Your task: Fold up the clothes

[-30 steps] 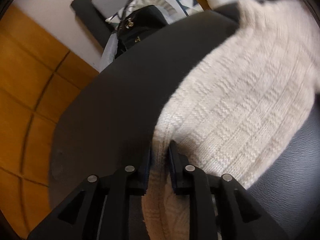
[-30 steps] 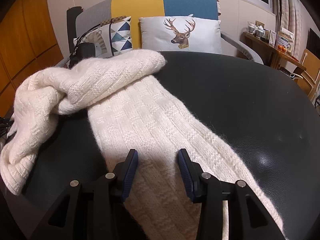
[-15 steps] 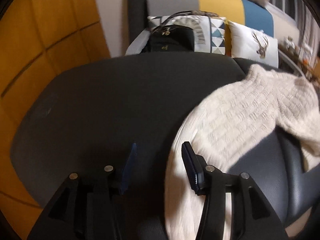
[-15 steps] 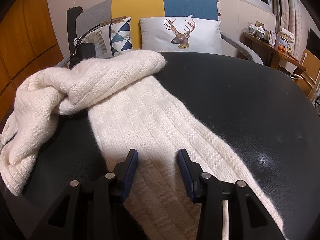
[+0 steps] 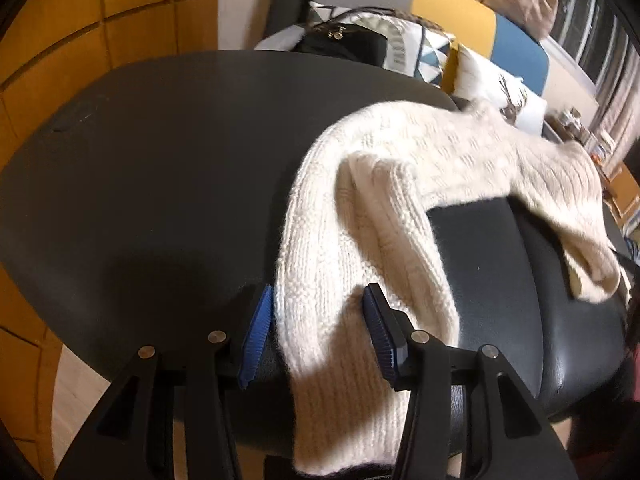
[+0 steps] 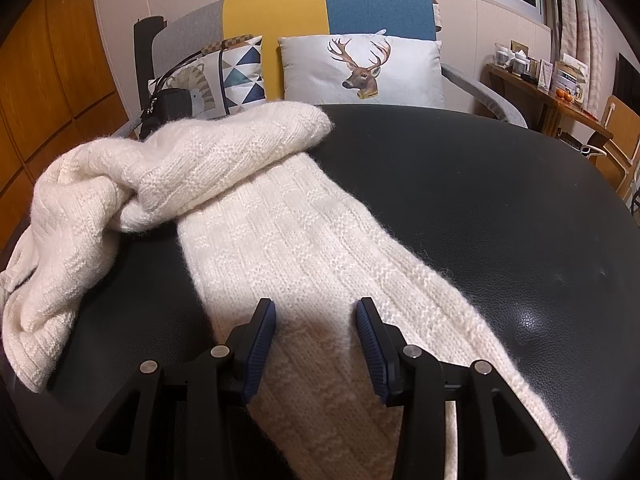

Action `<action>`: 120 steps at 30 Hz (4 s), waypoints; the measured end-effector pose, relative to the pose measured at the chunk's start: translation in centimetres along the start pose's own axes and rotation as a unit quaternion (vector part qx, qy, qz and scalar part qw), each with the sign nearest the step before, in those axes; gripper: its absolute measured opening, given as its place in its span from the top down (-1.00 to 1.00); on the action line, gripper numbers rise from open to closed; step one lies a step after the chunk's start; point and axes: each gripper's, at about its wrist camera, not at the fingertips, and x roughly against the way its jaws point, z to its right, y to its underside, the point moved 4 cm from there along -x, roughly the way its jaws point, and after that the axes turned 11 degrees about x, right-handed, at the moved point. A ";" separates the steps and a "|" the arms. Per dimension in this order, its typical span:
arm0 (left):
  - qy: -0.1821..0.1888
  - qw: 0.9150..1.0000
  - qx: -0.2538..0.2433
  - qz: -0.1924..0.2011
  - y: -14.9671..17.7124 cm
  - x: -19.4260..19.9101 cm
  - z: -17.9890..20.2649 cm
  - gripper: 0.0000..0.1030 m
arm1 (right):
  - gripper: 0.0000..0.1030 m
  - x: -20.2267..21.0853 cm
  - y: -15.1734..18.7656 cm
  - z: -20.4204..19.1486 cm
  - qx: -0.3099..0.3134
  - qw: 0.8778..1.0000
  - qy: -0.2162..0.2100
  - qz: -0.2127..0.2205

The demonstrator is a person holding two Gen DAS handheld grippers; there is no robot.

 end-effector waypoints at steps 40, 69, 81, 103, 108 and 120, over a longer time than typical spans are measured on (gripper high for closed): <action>-0.261 0.955 -0.118 0.071 -15.6 -8.6 -6.0 0.09 | 0.17 -0.1 -0.1 -0.1 0.012 1.000 0.014 -0.005; -0.021 0.986 -0.105 0.130 -10.7 1.1 13.9 -0.03 | 0.15 0.0 0.0 0.4 0.001 1.000 -0.001 0.003; 0.169 0.979 -0.048 -0.106 -1.0 -2.1 25.8 -0.05 | 0.12 0.0 0.1 0.9 -0.014 1.000 -0.022 0.011; 0.067 0.980 -0.190 0.002 1.5 -5.3 31.7 0.02 | 0.10 5.9 0.6 4.3 -0.007 0.999 -0.043 -0.002; 0.073 0.978 -0.193 0.019 1.9 -5.3 32.2 0.01 | 0.10 7.9 3.0 7.2 0.010 0.998 -0.022 -0.056; 0.071 0.978 -0.194 0.014 2.0 -5.2 32.2 -0.06 | 0.81 5.8 5.1 3.4 0.153 0.983 0.027 -0.101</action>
